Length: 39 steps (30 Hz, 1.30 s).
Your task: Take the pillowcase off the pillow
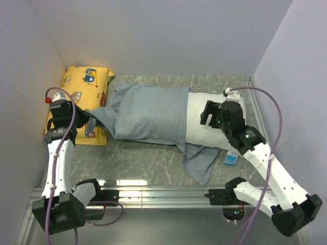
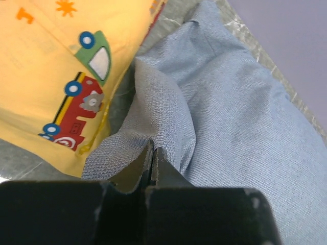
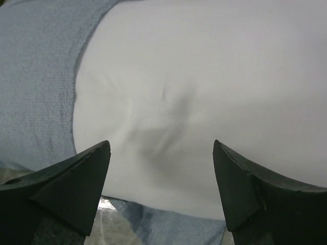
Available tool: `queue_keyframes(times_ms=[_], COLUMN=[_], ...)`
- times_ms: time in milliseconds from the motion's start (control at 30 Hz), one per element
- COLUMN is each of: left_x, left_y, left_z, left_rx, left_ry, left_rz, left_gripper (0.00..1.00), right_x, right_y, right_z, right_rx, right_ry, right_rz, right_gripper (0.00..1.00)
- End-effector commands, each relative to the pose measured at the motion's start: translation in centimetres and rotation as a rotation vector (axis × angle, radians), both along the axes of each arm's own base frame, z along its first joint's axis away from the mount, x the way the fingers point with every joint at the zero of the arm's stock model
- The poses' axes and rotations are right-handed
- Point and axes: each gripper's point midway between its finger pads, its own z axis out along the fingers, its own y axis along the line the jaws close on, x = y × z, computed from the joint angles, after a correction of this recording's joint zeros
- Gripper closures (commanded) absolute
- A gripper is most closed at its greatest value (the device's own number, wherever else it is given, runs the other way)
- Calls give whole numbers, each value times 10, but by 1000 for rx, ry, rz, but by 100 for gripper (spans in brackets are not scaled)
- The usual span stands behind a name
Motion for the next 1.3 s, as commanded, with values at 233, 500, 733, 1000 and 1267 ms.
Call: queue_keyframes(times_ms=[233, 500, 733, 1000, 1267], left_x=[16, 5, -37, -89, -78], left_y=[-26, -92, -180, -279, -294], left_z=[46, 70, 47, -23, -26], left_rx=[97, 231, 220, 155, 98], left_ry=[-135, -174, -154, -102, -142], left_rz=[-97, -339, -592, -780, -600], left_gripper=[99, 26, 23, 22, 12], right_x=[-28, -4, 1, 5, 0], right_y=[36, 51, 58, 59, 54], right_z=[-94, -95, -19, 47, 67], right_rx=[-130, -190, -174, -159, -141], right_ry=[111, 154, 88, 17, -6], right_rz=[10, -2, 54, 64, 65], right_gripper=[6, 100, 100, 100, 100])
